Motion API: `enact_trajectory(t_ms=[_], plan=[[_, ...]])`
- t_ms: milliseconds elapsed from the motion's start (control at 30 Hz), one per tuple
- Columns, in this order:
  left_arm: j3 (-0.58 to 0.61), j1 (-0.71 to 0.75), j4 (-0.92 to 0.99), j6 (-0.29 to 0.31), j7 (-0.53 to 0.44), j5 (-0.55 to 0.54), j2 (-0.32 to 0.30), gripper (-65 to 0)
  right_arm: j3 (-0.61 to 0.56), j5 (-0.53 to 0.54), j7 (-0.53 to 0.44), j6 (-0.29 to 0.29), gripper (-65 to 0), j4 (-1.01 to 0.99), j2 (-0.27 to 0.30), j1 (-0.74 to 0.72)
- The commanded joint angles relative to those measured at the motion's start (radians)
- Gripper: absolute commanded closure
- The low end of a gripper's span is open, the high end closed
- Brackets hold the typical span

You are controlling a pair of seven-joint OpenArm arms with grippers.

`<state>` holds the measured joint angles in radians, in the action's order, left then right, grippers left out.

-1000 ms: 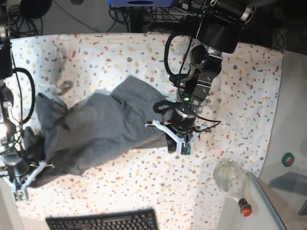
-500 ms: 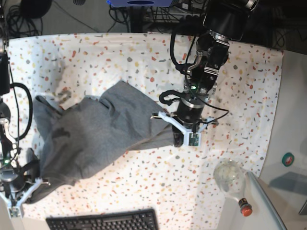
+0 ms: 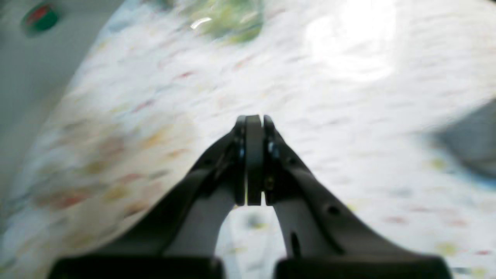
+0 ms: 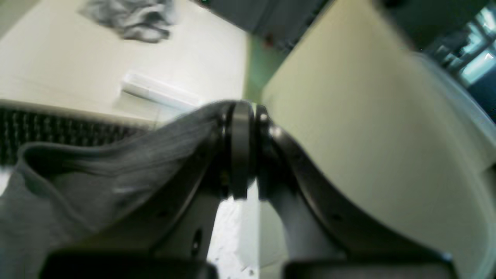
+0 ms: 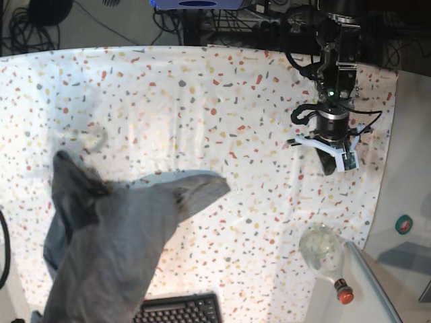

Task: Layout the t-shirt on the table in an organized manner, then fold the t-shirt properly
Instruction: 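Lift the grey t-shirt with the right gripper and drag it aside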

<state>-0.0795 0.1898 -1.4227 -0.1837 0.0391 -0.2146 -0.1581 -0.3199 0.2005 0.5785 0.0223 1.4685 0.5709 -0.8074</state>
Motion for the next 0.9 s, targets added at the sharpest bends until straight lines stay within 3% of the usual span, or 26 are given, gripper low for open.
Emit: enact_trajectory(t_ms=[0, 67, 167, 267, 400, 600, 767, 867], plan=[[-0.001, -0.011, -0.017, 0.013, -0.034, 0.001, -0.013, 0.0, 0.037, 0.007, 0.027, -0.005, 0.0, 0.082, 0.011, 0.023], [-0.001, -0.006, -0.017, 0.013, -0.034, 0.001, -0.024, 0.0, 0.124, 0.009, 0.13, -0.005, 0.0, 0.246, 0.011, 0.147], [-0.001, -0.006, -0.017, 0.013, -0.034, 0.001, -0.027, 0.0, 0.25, 0.009, 0.182, -0.005, 0.0, 0.384, -0.005, 0.386], [-0.001, -0.013, -0.017, 0.013, -0.034, 0.001, -0.028, 0.0, 0.384, 0.007, 0.131, -0.005, 0.0, 0.372, -0.07, 0.595], [0.007, -0.016, -0.017, 0.013, -0.034, 0.002, -0.028, 0.0, 0.525, 0.007, -0.025, -0.005, 0.0, 0.222, -0.122, 0.799], [0.013, -0.014, -0.017, 0.013, -0.034, 0.002, -0.028, 0.0, 0.586, 0.007, -0.179, -0.005, 0.0, -0.042, -0.124, 0.932], [0.014, -0.016, 0.009, 0.013, -0.034, 0.002, -0.028, 0.0, 0.723, 0.011, -0.097, -0.005, 0.0, -0.101, -0.153, 0.932], [0.014, -0.017, 0.036, 0.013, -0.034, 0.002, -0.027, 0.0, 0.74, 0.011, 0.007, -0.005, -24.9, -0.059, -0.159, 0.917]])
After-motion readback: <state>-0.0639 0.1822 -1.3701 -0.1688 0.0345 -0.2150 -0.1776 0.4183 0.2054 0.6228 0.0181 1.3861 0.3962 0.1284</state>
